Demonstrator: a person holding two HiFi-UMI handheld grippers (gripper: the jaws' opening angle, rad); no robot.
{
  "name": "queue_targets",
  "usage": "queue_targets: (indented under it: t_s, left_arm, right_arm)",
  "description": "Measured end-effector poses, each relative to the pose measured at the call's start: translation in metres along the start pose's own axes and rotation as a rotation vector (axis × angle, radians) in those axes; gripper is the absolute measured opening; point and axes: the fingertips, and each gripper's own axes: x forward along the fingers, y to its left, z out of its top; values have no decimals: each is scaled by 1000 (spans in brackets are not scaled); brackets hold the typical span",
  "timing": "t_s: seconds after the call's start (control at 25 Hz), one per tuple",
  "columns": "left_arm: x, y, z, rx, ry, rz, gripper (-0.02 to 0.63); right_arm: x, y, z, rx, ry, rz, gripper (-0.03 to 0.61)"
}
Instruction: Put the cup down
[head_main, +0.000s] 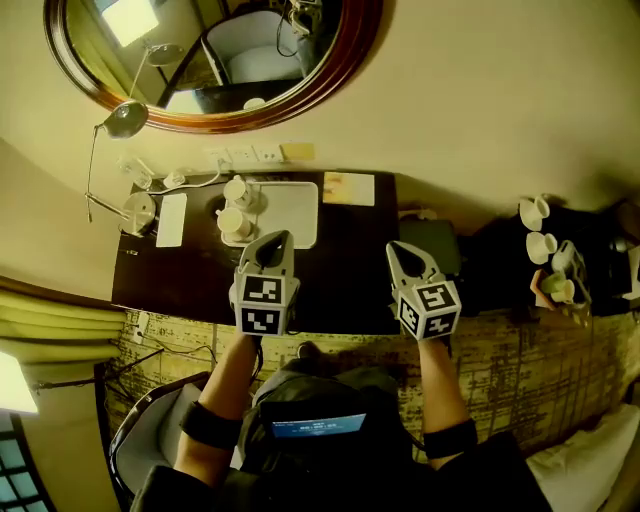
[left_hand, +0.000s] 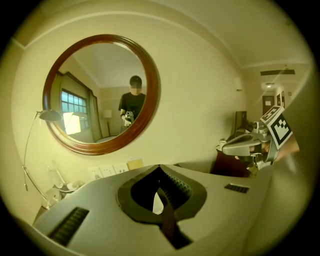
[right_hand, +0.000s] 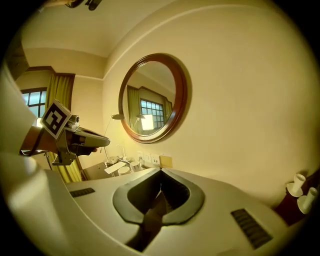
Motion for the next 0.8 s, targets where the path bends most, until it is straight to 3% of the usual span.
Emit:
queue_targets:
  t_s: [0.28,0.68,0.8]
  left_arm:
    - [-42,93,-37,-98,37,135,0]
    - [-99,148,-72,-223,94,396,0]
    - [-103,148,-80,-255,94,411,0]
  right_arm:
    - [77,90,16,-83,46,157,2]
    - [126,168,19,-180,93,421,2]
    - [125,184,24,-202,106,466,2]
